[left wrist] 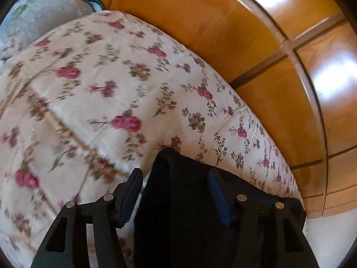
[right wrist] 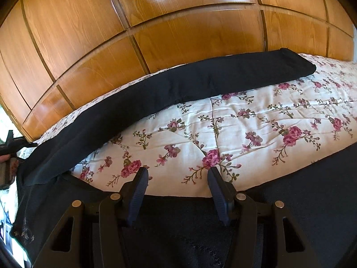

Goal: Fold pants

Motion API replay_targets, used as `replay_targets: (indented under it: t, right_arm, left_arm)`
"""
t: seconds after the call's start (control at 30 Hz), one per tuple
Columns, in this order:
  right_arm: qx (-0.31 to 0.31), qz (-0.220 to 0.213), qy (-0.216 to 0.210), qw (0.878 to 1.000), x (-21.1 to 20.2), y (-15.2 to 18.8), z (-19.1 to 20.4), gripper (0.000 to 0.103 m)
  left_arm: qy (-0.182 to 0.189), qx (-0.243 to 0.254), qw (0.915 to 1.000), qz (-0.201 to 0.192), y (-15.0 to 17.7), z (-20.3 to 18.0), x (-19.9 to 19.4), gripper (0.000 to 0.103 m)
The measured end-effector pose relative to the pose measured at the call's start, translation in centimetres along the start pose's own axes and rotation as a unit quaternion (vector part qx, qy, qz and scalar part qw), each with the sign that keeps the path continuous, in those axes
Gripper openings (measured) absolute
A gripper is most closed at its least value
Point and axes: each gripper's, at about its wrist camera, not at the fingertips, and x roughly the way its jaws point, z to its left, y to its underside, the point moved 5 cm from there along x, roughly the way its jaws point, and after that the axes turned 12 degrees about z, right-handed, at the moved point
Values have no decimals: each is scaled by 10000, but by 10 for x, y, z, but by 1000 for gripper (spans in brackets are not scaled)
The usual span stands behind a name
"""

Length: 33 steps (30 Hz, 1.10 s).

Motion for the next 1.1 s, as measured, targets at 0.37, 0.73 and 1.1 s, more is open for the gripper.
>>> replay_targets:
  t: [0.37, 0.73, 1.1]
  right_arm:
    - [-44, -14, 77, 10000, 1, 1, 0, 57]
    - [-38, -19, 61, 10000, 1, 1, 0, 57]
    - [-39, -18, 66, 10000, 0, 1, 0, 57]
  left_arm:
    - [179, 426, 9976, -511, -20, -34, -32, 8]
    - [1053, 1178, 9710, -1796, 38, -75, -115, 7]
    - [2519, 1077, 9302, -2441, 168, -32, -160, 6]
